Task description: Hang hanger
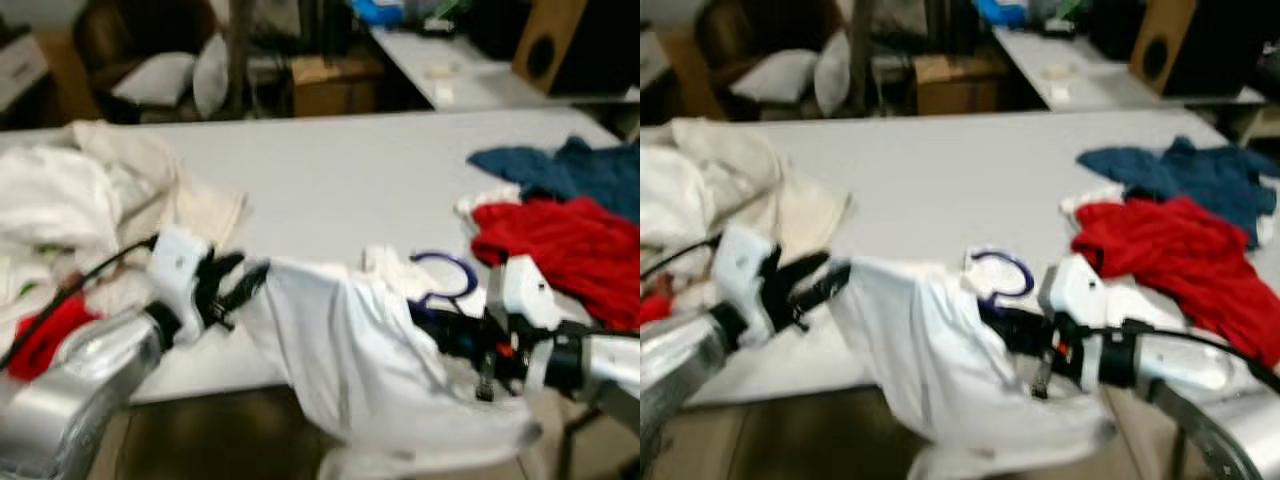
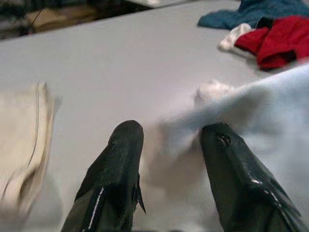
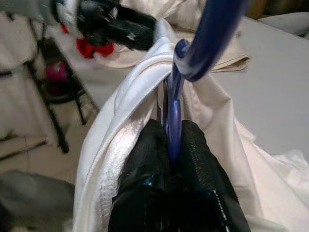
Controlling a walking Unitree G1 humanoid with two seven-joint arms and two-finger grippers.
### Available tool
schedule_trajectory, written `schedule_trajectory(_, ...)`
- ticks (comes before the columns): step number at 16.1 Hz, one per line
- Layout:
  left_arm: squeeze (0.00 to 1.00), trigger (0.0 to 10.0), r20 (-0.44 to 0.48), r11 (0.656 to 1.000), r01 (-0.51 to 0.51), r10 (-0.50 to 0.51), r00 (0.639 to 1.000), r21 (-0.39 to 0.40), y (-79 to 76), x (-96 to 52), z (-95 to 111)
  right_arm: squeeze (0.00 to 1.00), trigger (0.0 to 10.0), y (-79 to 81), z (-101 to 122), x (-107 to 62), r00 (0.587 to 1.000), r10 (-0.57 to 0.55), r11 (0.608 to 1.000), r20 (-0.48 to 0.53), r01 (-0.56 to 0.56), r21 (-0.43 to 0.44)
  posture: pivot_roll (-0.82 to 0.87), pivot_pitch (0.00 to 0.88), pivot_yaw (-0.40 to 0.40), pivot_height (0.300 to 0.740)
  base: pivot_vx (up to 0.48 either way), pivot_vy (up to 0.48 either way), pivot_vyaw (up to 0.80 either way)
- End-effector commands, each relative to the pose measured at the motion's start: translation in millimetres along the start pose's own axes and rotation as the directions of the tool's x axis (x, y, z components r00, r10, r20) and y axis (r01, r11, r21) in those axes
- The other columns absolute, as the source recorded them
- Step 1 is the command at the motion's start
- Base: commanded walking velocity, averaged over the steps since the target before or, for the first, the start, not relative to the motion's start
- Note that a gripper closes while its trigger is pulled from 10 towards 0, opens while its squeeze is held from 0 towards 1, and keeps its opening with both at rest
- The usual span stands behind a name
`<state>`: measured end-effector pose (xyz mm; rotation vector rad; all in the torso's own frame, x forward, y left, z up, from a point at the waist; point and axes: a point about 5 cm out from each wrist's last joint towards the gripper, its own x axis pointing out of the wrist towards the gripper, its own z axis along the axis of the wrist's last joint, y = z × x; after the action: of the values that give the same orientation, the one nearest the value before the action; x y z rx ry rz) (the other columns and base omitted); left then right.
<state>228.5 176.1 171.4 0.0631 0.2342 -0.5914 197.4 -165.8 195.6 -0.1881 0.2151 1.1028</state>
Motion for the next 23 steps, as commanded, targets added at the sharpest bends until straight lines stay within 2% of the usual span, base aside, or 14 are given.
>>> schedule_trajectory(1,0.0,10.0,0.044,0.999,0.046,-0.046,0.998,-0.011,-0.3,-11.0,8.7,0.0,10.0,-0.7,6.4,-0.9,1.0,0.009,1.0,0.025,-0.009,-0.005,0.07,0.035,-0.003,0.74,0.0,0.0,0.8)
schedule_trajectory(3,0.0,10.0,0.131,0.998,0.044,-0.038,0.991,-0.041,2.8,-16.4,14.0,0.0,10.0,-0.9,2.5,-2.3,1.0,0.03,0.999,-0.009,-0.03,-0.019,0.06,0.024,-0.01,0.74,0.0,0.0,0.8)
schedule_trajectory(5,0.0,10.0,0.118,0.999,0.035,-0.031,0.992,-0.03,4.5,-13.4,12.2,0.0,10.0,-0.9,3.5,-4.9,0.999,0.04,0.999,-0.026,-0.04,-0.033,0.04,0.015,-0.002,0.74,0.0,0.0,0.8)
schedule_trajectory(7,0.0,10.0,0.101,0.999,0.034,-0.032,0.994,-0.021,1.8,-1.4,10.1,0.0,10.0,-1.4,5.3,-10.1,0.998,0.046,0.998,-0.039,-0.047,-0.043,0.02,0.014,-0.001,0.74,0.0,0.0,0.8)
schedule_trajectory(9,0.0,10.0,0.126,0.999,0.047,-0.044,0.991,-0.019,-4.3,-2.3,11.2,0.0,10.0,0.6,4.8,-8.7,0.998,0.05,0.998,-0.034,-0.051,-0.043,0.02,0.016,0.0,0.74,0.0,0.0,0.8)
schedule_trajectory(12,0.0,10.0,0.095,0.995,0.102,-0.101,0.99,-0.004,-8.0,-2.1,8.3,0.0,10.0,2.7,-0.4,-7.3,0.999,0.045,0.999,-0.027,-0.045,-0.027,0.04,0.01,0.001,0.74,0.0,0.0,0.8)
schedule_trajectory(14,0.0,10.0,0.102,0.997,0.081,-0.079,0.992,-0.011,-1.8,-7.0,12.4,0.0,10.0,4.1,-2.2,-2.3,0.998,0.065,0.998,-0.021,-0.065,-0.026,0.05,0.005,0.005,0.74,0.0,0.0,0.8)
schedule_trajectory(16,0.0,10.0,0.093,0.998,0.064,-0.065,0.994,0.017,4.6,-9.0,12.6,0.0,10.0,3.5,-3.5,1.2,0.997,0.08,0.996,-0.013,-0.08,-0.025,0.07,0.002,0.002,0.74,0.0,0.0,0.8)
schedule_trajectory(21,0.0,10.0,0.109,0.995,0.094,-0.095,0.989,0.01,7.3,3.1,17.5,0.0,10.0,6.7,-7.1,0.7,0.999,0.053,0.998,-0.015,-0.053,-0.021,0.03,0.0,0.045,0.74,0.0,0.0,0.8)
schedule_trajectory(23,0.0,10.0,0.08,0.998,0.064,-0.064,0.995,0.007,7.5,3.7,9.1,0.0,10.0,9.2,-8.3,-1.5,0.998,0.052,0.999,-0.02,-0.052,-0.016,0.02,0.0,0.049,0.74,0.0,0.0,0.8)
